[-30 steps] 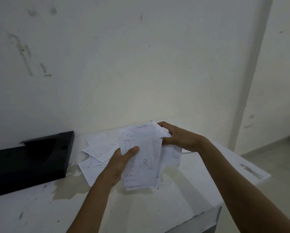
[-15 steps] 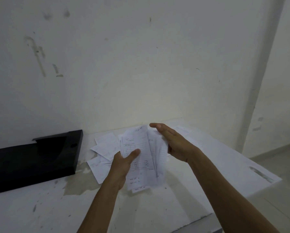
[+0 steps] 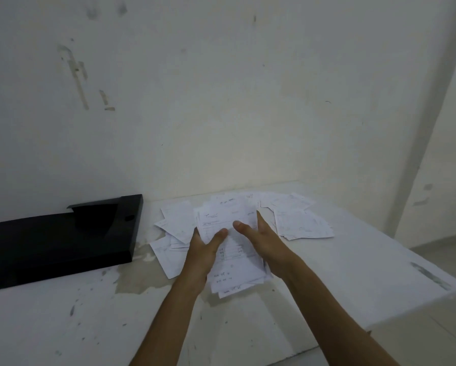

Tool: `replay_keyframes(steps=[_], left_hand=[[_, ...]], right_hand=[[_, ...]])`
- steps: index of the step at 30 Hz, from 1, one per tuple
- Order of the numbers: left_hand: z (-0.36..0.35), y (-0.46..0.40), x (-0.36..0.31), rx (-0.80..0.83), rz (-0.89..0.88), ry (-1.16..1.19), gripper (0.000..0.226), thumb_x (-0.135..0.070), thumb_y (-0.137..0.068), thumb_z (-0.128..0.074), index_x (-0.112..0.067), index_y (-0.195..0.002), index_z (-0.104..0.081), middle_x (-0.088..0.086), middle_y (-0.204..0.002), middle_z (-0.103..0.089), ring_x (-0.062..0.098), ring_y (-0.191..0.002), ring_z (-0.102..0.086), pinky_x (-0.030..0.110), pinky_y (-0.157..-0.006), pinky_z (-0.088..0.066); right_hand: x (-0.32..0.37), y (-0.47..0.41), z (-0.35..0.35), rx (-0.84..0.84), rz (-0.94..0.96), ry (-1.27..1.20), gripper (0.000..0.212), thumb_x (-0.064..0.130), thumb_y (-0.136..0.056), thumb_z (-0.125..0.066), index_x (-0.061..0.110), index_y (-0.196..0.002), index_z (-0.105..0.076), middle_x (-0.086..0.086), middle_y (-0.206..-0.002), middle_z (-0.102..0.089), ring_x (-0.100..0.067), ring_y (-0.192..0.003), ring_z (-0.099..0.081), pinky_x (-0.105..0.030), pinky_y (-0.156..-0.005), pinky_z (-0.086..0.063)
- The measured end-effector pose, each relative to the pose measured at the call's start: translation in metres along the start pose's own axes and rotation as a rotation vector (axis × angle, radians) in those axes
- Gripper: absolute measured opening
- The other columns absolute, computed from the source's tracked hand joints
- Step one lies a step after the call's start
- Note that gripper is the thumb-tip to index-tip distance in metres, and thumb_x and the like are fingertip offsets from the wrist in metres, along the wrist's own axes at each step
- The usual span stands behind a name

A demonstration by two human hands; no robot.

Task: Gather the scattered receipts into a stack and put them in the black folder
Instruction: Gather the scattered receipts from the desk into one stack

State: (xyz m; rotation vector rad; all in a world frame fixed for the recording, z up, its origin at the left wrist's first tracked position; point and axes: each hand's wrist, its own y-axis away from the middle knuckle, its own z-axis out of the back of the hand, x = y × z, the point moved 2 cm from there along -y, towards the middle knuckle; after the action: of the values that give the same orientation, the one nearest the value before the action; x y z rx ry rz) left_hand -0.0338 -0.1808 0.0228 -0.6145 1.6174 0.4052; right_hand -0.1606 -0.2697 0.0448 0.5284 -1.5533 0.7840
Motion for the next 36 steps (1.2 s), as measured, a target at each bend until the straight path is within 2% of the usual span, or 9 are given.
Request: replay_keyframes(steps=[3,8,13,17,21,26,29,33,36], left_hand=[[0.000,-0.002,0.002,-0.009,0.029,0.006,0.061,-0.049,-0.077,-0.076,-0.028,-0.130,-0.056,-0.002,-0.123,-0.069,0.020,-0.109,-0.068,0.047,-0.097,-0.055],[0.001,-0.001,0.003,0.042,0.077,0.118,0.041,-0.034,-0.089,-0.071,-0.024,-0.128,-0.062,0.001,-0.117,-0.074,0.022,-0.105,-0.072,0.048,-0.093,-0.057],[0.000,0.000,-0.001,-0.028,0.043,0.078,0.041,-0.033,-0.085,-0.075,-0.021,-0.123,-0.066,0.002,-0.111,-0.076,0.018,-0.097,-0.074,0.036,-0.083,-0.061],[0.002,-0.003,0.004,-0.078,0.023,0.073,0.048,-0.036,-0.083,-0.077,-0.022,-0.127,-0.064,-0.001,-0.117,-0.073,0.018,-0.104,-0.072,0.042,-0.091,-0.058],[-0.006,0.000,0.012,0.022,0.036,-0.055,0.044,-0.039,-0.087,-0.071,-0.022,-0.127,-0.062,-0.003,-0.118,-0.072,0.016,-0.107,-0.069,0.039,-0.096,-0.055],[0.024,-0.005,0.014,-0.034,0.087,-0.129,0.027,-0.035,-0.094,-0.063,-0.016,-0.113,-0.063,0.004,-0.099,-0.071,0.017,-0.079,-0.067,0.030,-0.065,-0.054],[0.051,-0.011,0.016,-0.117,0.081,-0.179,0.022,-0.031,-0.095,-0.062,-0.014,-0.110,-0.064,0.005,-0.097,-0.071,0.016,-0.075,-0.067,0.023,-0.060,-0.054],[0.074,-0.030,0.023,-0.226,-0.017,-0.396,0.018,-0.028,-0.095,-0.063,-0.014,-0.105,-0.066,0.006,-0.098,-0.074,0.015,-0.080,-0.069,0.027,-0.074,-0.058],[0.083,-0.055,0.027,-0.316,-0.152,-0.630,0.016,-0.030,-0.093,-0.064,-0.017,-0.101,-0.068,0.000,-0.096,-0.073,0.020,-0.091,-0.068,0.039,-0.088,-0.055]], right_hand=[[-0.004,-0.001,0.000,-0.020,-0.009,-0.012,0.045,0.034,-0.098,-0.063,0.027,-0.140,-0.048,0.000,-0.132,-0.066,-0.021,-0.116,-0.068,-0.046,-0.100,-0.055],[-0.003,-0.001,0.003,-0.069,-0.007,-0.052,0.039,0.026,-0.098,-0.063,0.022,-0.136,-0.053,-0.003,-0.127,-0.070,-0.023,-0.112,-0.071,-0.048,-0.097,-0.057],[-0.010,0.001,-0.004,0.003,-0.071,-0.089,0.048,0.032,-0.092,-0.071,0.022,-0.137,-0.055,-0.003,-0.128,-0.070,-0.025,-0.116,-0.069,-0.050,-0.102,-0.053],[-0.019,0.009,0.003,0.044,-0.222,-0.287,0.050,0.033,-0.093,-0.071,0.018,-0.139,-0.056,-0.010,-0.130,-0.069,-0.032,-0.119,-0.067,-0.056,-0.104,-0.050],[-0.029,0.018,0.003,0.072,-0.267,-0.237,0.040,0.025,-0.095,-0.068,0.014,-0.133,-0.060,-0.012,-0.123,-0.072,-0.033,-0.114,-0.069,-0.053,-0.103,-0.051],[-0.050,0.008,0.040,-0.241,-0.183,-0.046,0.029,0.020,-0.093,-0.070,0.011,-0.120,-0.066,-0.013,-0.120,-0.073,-0.031,-0.107,-0.072,-0.043,-0.093,-0.057],[-0.059,-0.002,0.058,-0.435,-0.126,0.049,0.036,0.019,-0.095,-0.067,0.010,-0.129,-0.061,-0.005,-0.126,-0.067,-0.027,-0.110,-0.066,-0.038,-0.095,-0.053],[-0.052,-0.023,0.056,-0.451,-0.020,0.168,0.042,0.019,-0.098,-0.064,0.006,-0.137,-0.057,-0.004,-0.121,-0.064,-0.021,-0.109,-0.060,-0.032,-0.091,-0.049],[-0.057,-0.030,0.054,-0.479,0.009,0.292,0.039,0.021,-0.098,-0.063,0.008,-0.134,-0.058,-0.006,-0.123,-0.067,-0.027,-0.114,-0.063,-0.041,-0.094,-0.054]])
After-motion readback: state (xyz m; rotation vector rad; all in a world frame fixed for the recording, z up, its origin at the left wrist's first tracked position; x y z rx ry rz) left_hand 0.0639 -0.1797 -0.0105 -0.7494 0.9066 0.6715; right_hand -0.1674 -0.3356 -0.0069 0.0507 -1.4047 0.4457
